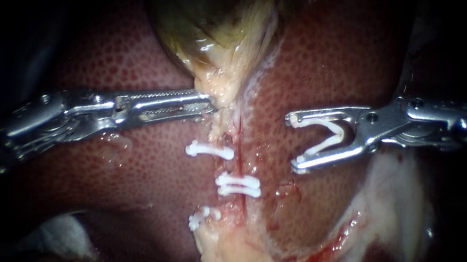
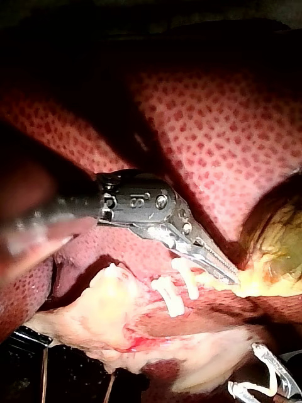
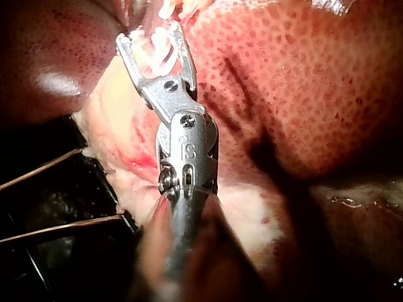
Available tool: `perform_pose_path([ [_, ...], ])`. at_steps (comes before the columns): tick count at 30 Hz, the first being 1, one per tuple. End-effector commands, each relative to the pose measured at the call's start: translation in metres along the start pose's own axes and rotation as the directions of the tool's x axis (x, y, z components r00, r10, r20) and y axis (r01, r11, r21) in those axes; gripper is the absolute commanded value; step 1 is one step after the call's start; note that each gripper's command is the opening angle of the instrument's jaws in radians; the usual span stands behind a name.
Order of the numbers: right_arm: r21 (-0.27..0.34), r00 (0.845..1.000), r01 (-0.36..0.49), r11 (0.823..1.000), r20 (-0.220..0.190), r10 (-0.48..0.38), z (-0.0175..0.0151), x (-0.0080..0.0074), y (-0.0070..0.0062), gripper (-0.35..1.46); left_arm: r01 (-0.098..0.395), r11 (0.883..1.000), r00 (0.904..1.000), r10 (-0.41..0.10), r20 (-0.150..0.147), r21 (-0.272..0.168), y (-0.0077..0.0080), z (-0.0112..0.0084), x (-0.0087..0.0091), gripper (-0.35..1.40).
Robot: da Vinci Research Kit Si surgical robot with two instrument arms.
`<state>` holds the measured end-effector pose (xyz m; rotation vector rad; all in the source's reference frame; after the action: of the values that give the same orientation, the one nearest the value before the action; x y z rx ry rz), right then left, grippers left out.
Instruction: Clipping third clip right tube
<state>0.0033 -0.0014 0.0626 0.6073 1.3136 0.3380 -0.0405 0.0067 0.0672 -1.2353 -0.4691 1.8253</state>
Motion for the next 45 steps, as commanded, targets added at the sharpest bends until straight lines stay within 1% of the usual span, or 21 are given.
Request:
perform_pose_path([
  [1,0.000,1.000,0.000,1.000,0.000,0.000,0.0000,0.0000,0.0000,0.49,0.000,1.000,1.0000,0.000,0.000,-0.001,0.0000,-0.0001,0.0000,-0.35],
  [3,0.000,1.000,0.000,1.000,0.000,0.000,0.0000,0.0000,0.0000,0.49,0.001,1.000,1.0000,-0.001,0.001,-0.003,-0.0001,-0.0005,0.0002,-0.35],
  [6,0.000,1.000,0.000,1.000,0.000,0.000,0.0000,0.0000,0.0000,0.49,0.004,1.000,1.0000,-0.004,0.005,-0.011,-0.0004,-0.0018,0.0009,-0.35],
  [10,0.000,1.000,0.000,1.000,0.000,0.000,0.0000,0.0000,0.0000,0.49,0.015,1.000,0.9999,-0.015,0.002,0.016,-0.0013,-0.0049,0.0030,-0.35],
  [13,0.000,1.000,0.000,1.000,0.000,0.000,0.0000,0.0000,0.0000,0.49,0.032,0.999,0.9993,-0.031,-0.019,0.029,-0.0017,-0.0075,0.0045,-0.35],
  [17,0.000,1.000,0.000,1.000,0.000,0.000,0.0000,0.0000,0.0000,0.50,0.027,0.999,0.9988,-0.025,-0.042,0.044,-0.0019,-0.0104,0.0060,-0.35],
  [19,-0.001,1.000,0.000,1.000,0.000,0.000,0.0001,0.0001,0.0000,0.50,0.025,0.999,0.9986,-0.023,-0.047,0.047,-0.0019,-0.0117,0.0064,-0.35],
  [20,-0.001,1.000,0.000,1.000,0.000,0.000,0.0001,0.0001,0.0000,0.50,0.027,0.998,0.9983,-0.024,-0.053,0.049,-0.0019,-0.0121,0.0065,-0.35],
  [21,0.000,1.000,0.000,1.000,0.000,0.000,0.0001,0.0001,0.0000,0.50,0.027,0.998,0.9983,-0.025,-0.053,0.049,-0.0019,-0.0124,0.0065,-0.35],
  [23,-0.001,1.000,0.000,1.000,0.000,0.000,0.0001,0.0001,0.0000,0.50,0.028,0.998,0.9983,-0.026,-0.053,0.052,-0.0019,-0.0128,0.0064,-0.35],
  [26,-0.002,1.000,-0.001,1.000,0.000,0.001,0.0004,0.0001,0.0000,0.50,0.028,0.998,0.9983,-0.025,-0.053,0.052,-0.0019,-0.0128,0.0064,-0.35],
  [29,-0.006,1.000,0.000,1.000,0.000,0.000,0.0010,0.0001,0.0003,0.50,0.028,0.998,0.9983,-0.025,-0.053,0.052,-0.0019,-0.0128,0.0064,-0.35],
  [31,-0.011,1.000,0.001,1.000,0.000,-0.001,0.0019,-0.0002,0.0005,0.50,0.028,0.998,0.9983,-0.025,-0.053,0.053,-0.0018,-0.0128,0.0064,-0.35],
  [34,-0.023,1.000,0.007,1.000,0.001,-0.007,0.0038,-0.0011,0.0012,0.50,0.028,0.998,0.9983,-0.026,-0.053,0.053,-0.0018,-0.0127,0.0064,-0.35],
  [36,-0.032,1.000,0.017,0.999,0.002,-0.017,0.0053,-0.0019,0.0018,0.50,0.029,0.998,0.9982,-0.026,-0.053,0.054,-0.0017,-0.0126,0.0064,-0.35],
  [37,-0.038,1.000,0.008,0.999,0.001,-0.008,0.0063,-0.0024,0.0022,0.50,0.029,0.998,0.9982,-0.026,-0.054,0.054,-0.0017,-0.0126,0.0064,-0.35],
  [42,-0.047,1.000,-0.008,0.999,0.019,0.009,0.0100,-0.0047,0.0040,0.50,0.029,0.998,0.9982,-0.026,-0.054,0.056,-0.0015,-0.0126,0.0064,-0.35],
  [45,-0.051,0.999,-0.017,0.999,0.037,0.019,0.0121,-0.0062,0.0050,0.50,0.023,0.998,0.9983,-0.020,-0.054,0.058,-0.0013,-0.0126,0.0064,-0.35],
])
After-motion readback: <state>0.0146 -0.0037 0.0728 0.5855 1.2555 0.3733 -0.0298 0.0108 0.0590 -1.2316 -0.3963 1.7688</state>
